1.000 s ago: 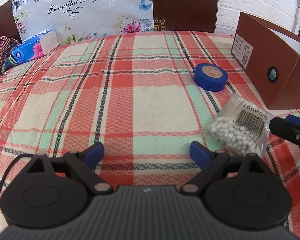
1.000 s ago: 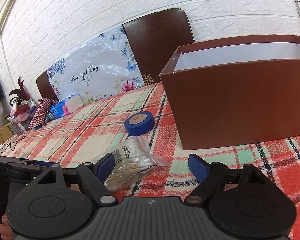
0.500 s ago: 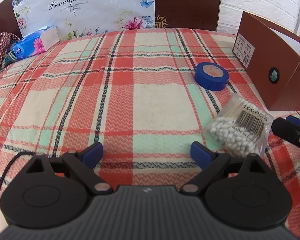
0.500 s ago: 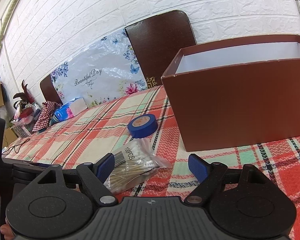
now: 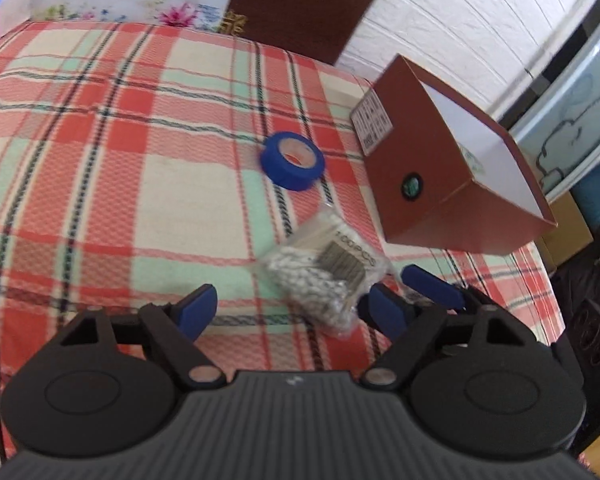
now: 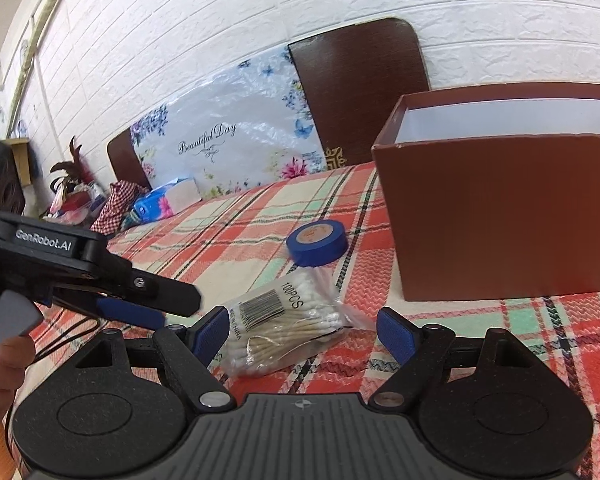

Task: Organize objects
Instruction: 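Move the right gripper to the clear bag of cotton swabs, then grasp the cotton swab bag with the right gripper, then lift the swab bag into the brown box and release it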

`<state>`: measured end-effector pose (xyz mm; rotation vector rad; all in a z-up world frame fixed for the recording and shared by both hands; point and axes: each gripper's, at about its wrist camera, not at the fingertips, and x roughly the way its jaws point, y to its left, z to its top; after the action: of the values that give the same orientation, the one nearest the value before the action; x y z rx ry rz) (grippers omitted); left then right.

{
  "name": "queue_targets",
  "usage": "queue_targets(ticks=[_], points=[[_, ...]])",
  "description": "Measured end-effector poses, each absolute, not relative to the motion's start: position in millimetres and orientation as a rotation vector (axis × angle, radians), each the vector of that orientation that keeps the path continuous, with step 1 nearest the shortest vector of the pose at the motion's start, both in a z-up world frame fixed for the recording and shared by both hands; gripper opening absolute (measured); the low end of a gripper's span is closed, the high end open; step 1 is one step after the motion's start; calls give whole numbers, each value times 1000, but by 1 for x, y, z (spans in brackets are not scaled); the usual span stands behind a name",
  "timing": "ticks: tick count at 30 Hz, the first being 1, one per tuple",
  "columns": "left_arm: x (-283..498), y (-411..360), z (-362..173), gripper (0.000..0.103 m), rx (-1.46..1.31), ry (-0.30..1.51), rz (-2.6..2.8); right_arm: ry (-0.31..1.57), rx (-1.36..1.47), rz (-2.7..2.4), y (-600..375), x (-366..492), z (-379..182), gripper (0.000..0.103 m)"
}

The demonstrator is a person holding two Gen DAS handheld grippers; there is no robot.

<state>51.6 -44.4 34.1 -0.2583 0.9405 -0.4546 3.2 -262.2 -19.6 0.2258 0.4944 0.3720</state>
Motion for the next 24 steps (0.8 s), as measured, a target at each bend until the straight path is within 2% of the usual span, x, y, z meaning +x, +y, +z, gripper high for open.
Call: queue_targets(ticks=[4,8,10,12,15,16,17,18,19,20,24], points=[[63,-44,28,83,-287,970,-436,560,239,342,-265,13,-23,81],[78,-43,21,82,-321,1003,-421,574,187,366,-257,16,-24,92],[79,-49,21,67,-300,994,-424,590,124,365,-247,18,-24,92],[81,-57,19,59,-288,993,-429,598,67,377,-237,19,-24,89],[79,-66,19,44,-274,994,-458,598,-31,383,-220,18,-25,65],[77,-68,19,40,-278,1000,-477,590,-61,379,-216,17,-24,51],[74,-69,20,38,-277,999,-484,579,-80,378,-214,14,-24,42],[72,-70,22,35,-272,994,-492,568,-90,372,-213,12,-24,40],[69,-71,26,35,-271,986,-503,558,-87,371,-214,10,-23,31],[67,-70,31,34,-278,977,-516,543,-80,370,-216,7,-21,27],[49,-74,73,34,-250,874,-571,369,-119,332,-215,-23,-2,26]])
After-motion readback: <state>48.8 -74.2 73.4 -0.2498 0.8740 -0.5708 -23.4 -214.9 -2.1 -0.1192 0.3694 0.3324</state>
